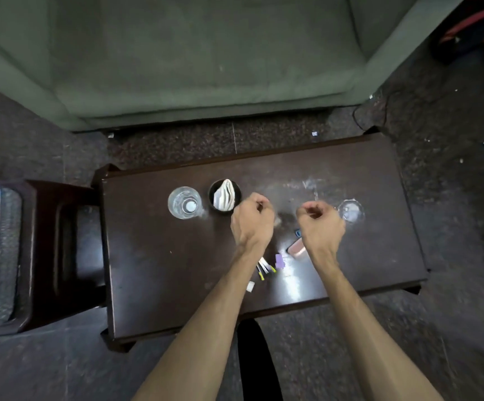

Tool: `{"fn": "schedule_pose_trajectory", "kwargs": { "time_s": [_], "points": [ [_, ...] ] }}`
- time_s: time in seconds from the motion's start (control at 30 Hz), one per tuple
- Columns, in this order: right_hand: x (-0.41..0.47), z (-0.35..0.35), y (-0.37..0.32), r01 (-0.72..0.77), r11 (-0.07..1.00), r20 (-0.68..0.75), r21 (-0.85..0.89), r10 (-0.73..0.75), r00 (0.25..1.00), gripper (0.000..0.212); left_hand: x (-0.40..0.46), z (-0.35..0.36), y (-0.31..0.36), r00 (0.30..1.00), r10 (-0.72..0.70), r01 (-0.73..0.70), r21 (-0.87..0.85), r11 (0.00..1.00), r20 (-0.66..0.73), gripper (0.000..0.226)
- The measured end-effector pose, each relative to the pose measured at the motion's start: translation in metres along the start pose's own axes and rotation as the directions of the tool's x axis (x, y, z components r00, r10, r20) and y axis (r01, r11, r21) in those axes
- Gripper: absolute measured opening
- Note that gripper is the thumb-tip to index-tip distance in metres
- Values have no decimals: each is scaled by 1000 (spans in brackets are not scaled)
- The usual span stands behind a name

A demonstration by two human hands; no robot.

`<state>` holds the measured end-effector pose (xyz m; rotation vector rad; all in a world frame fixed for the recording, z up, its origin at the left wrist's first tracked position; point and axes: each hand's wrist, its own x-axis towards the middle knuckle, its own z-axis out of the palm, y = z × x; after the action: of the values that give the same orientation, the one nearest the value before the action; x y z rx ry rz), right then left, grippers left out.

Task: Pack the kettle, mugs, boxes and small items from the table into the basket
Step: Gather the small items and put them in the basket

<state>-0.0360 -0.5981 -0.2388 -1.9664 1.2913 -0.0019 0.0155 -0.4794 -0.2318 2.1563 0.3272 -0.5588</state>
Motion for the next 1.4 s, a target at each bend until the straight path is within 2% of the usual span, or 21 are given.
{"fn": "schedule_pose_trajectory", "kwargs": {
  "time_s": [0.13, 0.27, 0.47, 0.67, 0.83, 0.93, 1.0, 1.2, 1.4],
  "points": [
    [-3, -21, 43, -187, 975, -90, -116, 177, 980, 43, -15, 33, -11, 996, -34, 26, 96, 995, 88, 19],
    [-7, -22, 78, -332, 932, 4, -144, 336, 942, 72, -28, 51, -25, 984, -61, 28, 192, 981, 166, 20],
    [-10, -15, 88, -398, 913, 126, -88, 407, 905, 67, -38, 59, -35, 971, -80, 15, 276, 961, 224, 17],
    [-8, -11, 87, -396, 917, 124, -55, 399, 908, 65, -40, 62, -36, 958, -96, 16, 286, 958, 269, 18],
    [-14, -21, 77, -442, 895, 70, 54, 438, 896, 62, -43, 58, -40, 955, -118, 69, 182, 981, 273, 20],
    [-25, -21, 69, -425, 900, 94, 99, 417, 904, 71, -46, 51, -47, 937, -140, 123, 71, 990, 320, 29],
    [-33, -18, 62, -402, 909, 140, 108, 387, 912, 70, -47, 43, -51, 936, -128, 125, 29, 992, 328, 31],
    [-63, 16, 37, -340, 928, 366, 155, 266, 892, 58, -42, -4, -78, 991, -90, 100, -111, 989, 95, 13],
    [-111, 64, -16, -219, 966, 514, 138, 119, 849, 45, -33, -85, -117, 984, -95, 52, -270, 961, -148, 2]
  ]
}}
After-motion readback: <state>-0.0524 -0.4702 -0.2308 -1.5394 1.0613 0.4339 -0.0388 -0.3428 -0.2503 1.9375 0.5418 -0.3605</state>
